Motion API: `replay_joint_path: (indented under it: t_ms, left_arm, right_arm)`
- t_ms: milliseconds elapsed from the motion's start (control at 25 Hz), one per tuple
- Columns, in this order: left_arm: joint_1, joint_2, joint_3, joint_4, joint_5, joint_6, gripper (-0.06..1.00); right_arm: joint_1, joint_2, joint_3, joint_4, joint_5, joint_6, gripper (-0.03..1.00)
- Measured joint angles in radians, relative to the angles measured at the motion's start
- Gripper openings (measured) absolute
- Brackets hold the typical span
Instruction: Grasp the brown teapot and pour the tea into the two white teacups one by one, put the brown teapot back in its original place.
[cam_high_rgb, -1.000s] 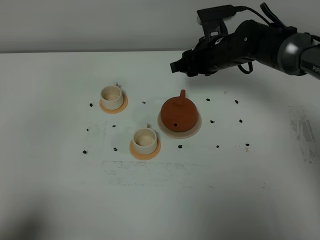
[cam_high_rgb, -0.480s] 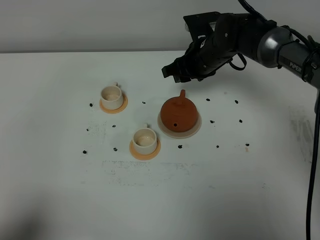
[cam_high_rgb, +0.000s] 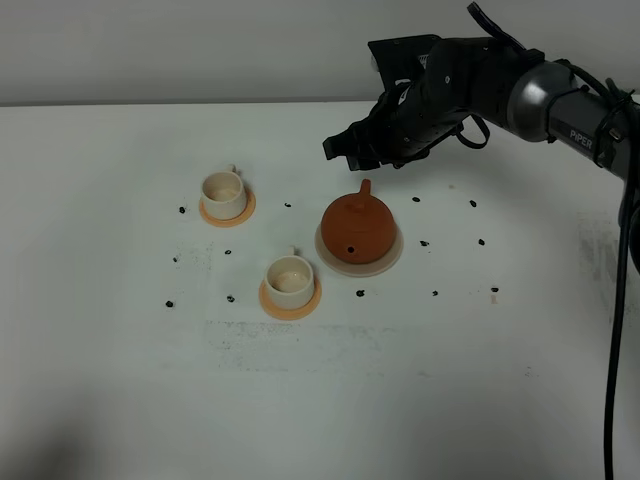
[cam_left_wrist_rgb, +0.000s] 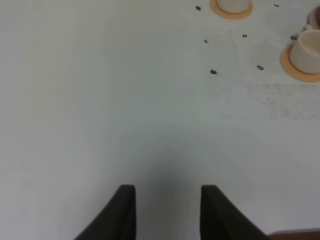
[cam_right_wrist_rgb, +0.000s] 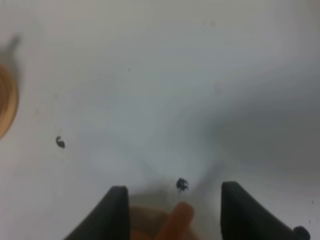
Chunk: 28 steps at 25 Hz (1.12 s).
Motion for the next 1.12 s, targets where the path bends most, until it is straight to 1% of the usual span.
replay_joint_path:
  t_ms: [200,360,840,1120]
  left_arm:
    - [0.000,0.000,0.000,0.000,0.000,0.000,0.30]
    - [0.000,0.000,0.000,0.000,0.000,0.000,0.30]
    - [0.000,0.000,0.000,0.000,0.000,0.001,0.30]
    - [0.000,0.000,0.000,0.000,0.000,0.001,0.30]
  right_arm:
    - [0.026,0.001,0.000,-0.003,-0.028,0.003,0.41]
    - [0.031,0.013,0.000,-0.011,-0.044,0.004,0.41]
    - [0.030,0.061,-0.001,-0.067,-0.035,0.006,0.41]
    - [0.023,0.061,-0.003,-0.109,-0.002,0.008,0.41]
